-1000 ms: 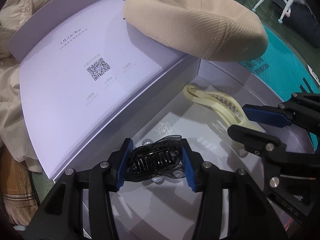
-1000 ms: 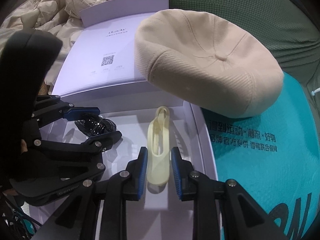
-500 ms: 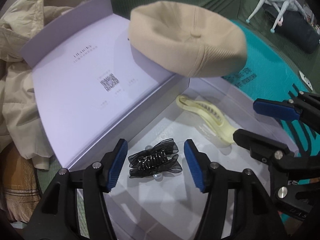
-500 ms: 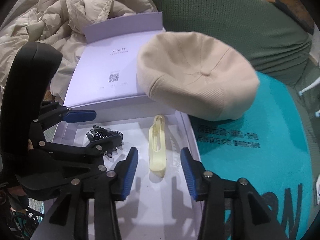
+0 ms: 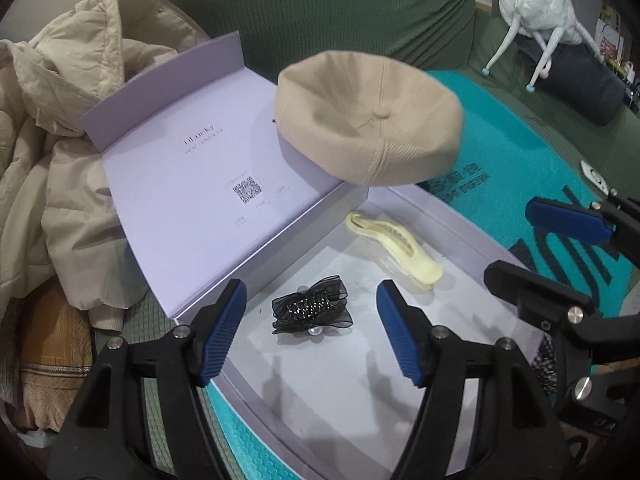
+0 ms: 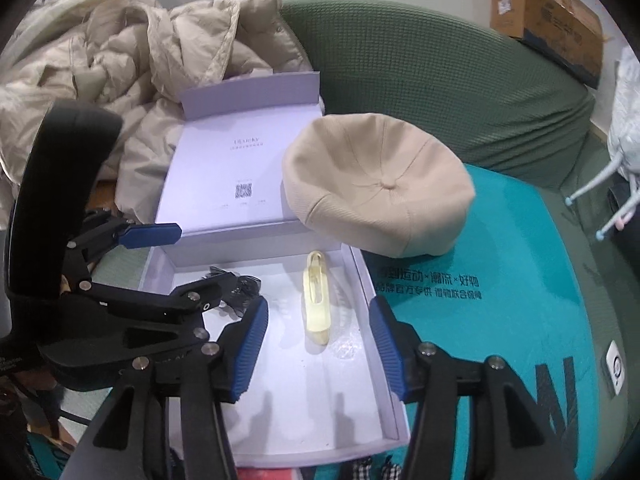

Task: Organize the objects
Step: 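Open both tools to release the clips inside the box, then withdraw both tools from the box toward the remaining items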

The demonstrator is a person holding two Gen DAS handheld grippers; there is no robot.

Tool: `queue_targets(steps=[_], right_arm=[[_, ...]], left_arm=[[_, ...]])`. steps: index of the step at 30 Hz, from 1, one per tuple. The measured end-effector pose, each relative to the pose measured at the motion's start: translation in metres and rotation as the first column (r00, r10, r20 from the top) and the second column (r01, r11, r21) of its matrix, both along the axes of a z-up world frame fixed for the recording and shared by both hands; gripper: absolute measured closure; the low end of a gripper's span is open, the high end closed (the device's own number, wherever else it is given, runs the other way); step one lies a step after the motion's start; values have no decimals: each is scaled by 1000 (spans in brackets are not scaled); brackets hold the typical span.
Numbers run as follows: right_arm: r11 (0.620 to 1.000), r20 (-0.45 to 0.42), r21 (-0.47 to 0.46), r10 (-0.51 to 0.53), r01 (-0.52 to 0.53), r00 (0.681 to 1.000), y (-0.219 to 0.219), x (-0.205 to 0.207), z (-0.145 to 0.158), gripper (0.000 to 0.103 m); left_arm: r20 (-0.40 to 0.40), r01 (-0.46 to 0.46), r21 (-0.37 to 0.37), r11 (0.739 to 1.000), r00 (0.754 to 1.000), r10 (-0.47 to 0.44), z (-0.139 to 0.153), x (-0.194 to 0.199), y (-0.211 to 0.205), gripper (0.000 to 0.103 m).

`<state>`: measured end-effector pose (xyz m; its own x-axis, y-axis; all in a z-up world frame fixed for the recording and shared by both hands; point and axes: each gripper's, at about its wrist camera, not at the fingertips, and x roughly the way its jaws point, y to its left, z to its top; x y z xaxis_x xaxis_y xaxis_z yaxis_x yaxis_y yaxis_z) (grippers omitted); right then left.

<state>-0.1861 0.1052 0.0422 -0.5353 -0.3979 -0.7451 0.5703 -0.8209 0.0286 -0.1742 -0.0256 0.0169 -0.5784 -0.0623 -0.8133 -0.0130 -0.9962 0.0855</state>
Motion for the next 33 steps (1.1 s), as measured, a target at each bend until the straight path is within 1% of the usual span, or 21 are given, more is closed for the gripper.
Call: queue_targets(steps=[2, 4, 6, 10, 13, 15, 17, 19, 22, 28, 33], right_arm=[[1000, -8, -5, -20, 20, 1000, 5, 3, 6, 49], [999, -24, -6, -53, 53, 998, 11, 6, 11, 48], [998, -30, -11, -70, 70, 997, 16, 8, 18, 45], [996, -36, -22, -92, 91, 995, 24, 13, 28, 40], [994, -46, -14, -113, 113, 992, 28, 17, 34, 36], [991, -48, 2, -132, 132, 990, 30, 20, 36, 35], [990, -56, 8, -141, 142, 988, 33, 23, 39, 35], [989, -56, 8, -146, 147, 988, 36, 27, 40, 33], [990, -49, 4, -143, 143, 989, 39, 33, 40, 31], [990, -47, 16, -142, 143, 989, 45, 48, 38, 31], [989, -19, 14, -149, 149, 989, 53, 61, 31, 31]], left_arm=[[-8, 1, -6, 1000, 1000, -1, 8, 3, 1, 30], [-18, -10, -13, 1000, 1000, 10, 15, 7, 1, 30], [-33, -4, -1, 1000, 999, 4, 21, 10, 2, 29], [-46, -5, -7, 1000, 999, 4, 33, 17, 5, 26], [-67, 5, -8, 1000, 998, -6, 41, 22, 8, 23], [-76, -6, -8, 1000, 997, 5, 45, 26, 8, 23], [-81, -12, 14, 1000, 997, 13, 49, 31, 8, 22], [-84, -15, 31, 999, 996, 18, 51, 35, 9, 21], [-85, -17, 40, 999, 996, 20, 53, 41, 11, 16], [-83, -22, 34, 999, 996, 25, 50, 54, 16, 16], [-61, -11, 50, 999, 998, 14, 43, 65, 22, 16]])
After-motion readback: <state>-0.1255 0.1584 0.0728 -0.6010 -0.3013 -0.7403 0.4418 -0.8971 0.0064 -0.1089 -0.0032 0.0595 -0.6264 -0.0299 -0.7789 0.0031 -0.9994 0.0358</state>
